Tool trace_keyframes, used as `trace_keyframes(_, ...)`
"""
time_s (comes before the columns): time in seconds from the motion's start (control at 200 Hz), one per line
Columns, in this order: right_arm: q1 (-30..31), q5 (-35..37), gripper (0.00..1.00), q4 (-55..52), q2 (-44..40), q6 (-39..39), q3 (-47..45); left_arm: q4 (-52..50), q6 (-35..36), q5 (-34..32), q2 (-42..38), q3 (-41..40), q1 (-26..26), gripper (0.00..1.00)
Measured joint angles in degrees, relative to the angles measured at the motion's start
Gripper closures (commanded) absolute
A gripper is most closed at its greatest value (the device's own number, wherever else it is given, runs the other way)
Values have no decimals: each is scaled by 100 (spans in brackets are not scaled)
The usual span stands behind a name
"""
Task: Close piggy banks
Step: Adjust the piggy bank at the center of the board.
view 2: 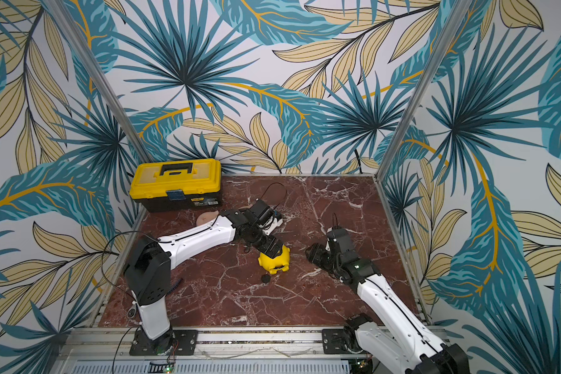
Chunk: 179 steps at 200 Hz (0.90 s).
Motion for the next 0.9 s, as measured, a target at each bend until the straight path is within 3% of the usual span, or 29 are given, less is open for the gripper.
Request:
trace_keyframes(0.305, 4, -2, 38, 7, 0, -2, 0, -199, 903, -168, -420, 37, -103, 1)
trace_keyframes(0.571, 7, -4, 38, 4, -2, -2, 0, -267, 1871, 313, 149, 660, -103, 1)
trace_keyframes(0.896, 15, -2, 38, 0, -33, -7, 0, -280, 2430, 505, 662, 678, -42, 1)
